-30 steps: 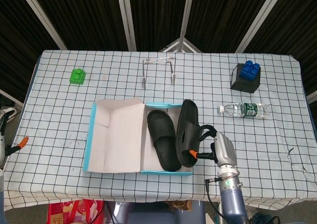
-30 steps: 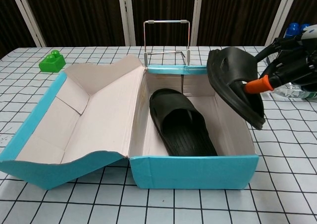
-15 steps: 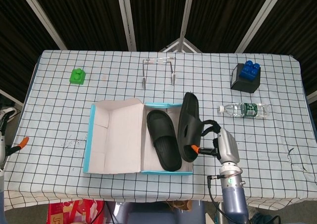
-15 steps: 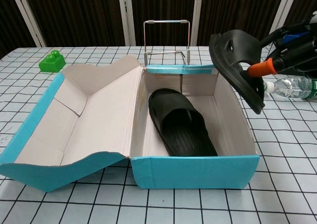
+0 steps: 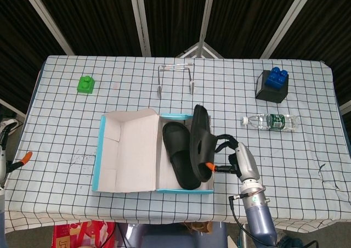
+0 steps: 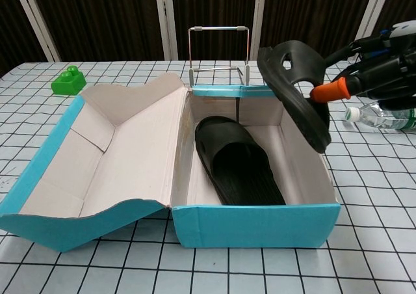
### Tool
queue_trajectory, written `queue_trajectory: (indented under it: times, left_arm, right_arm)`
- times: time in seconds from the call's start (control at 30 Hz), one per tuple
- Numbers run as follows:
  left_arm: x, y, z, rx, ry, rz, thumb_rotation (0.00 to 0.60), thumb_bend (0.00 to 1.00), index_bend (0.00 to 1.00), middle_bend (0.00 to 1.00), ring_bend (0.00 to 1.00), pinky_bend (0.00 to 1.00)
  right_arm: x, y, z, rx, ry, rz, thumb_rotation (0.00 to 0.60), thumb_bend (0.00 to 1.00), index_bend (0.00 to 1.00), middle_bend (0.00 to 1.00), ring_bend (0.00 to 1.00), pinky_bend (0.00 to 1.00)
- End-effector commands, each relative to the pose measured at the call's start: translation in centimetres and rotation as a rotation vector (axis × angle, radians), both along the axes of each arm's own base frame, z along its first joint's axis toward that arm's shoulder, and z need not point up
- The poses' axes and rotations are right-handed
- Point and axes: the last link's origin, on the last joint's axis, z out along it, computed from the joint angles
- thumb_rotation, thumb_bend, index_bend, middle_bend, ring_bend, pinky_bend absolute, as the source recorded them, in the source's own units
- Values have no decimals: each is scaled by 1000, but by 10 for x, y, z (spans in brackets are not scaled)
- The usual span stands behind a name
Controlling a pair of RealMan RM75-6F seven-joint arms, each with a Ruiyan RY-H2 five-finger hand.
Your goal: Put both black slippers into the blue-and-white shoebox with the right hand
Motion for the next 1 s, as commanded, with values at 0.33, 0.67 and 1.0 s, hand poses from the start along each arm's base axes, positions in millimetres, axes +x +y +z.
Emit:
queue_trajectory:
  times: [0.33,0.67,1.0]
  left_arm:
    - [0,0,0,0,-1,0,600,227,190,0,0,117]
    - [0,0,0,-2,2,1,600,226,191,0,0,117]
    - [0,0,1,1,1,1,600,227,192,0,0,117]
  right_arm:
    - [-6,0,1,82,-50,36,600,598,847,483,1000,1000]
    - [-9,3,-6,145,-2,12,600,598,847,483,1000,1000]
    - [-4,3,-11,111,60,-32,600,598,847,483,1000,1000]
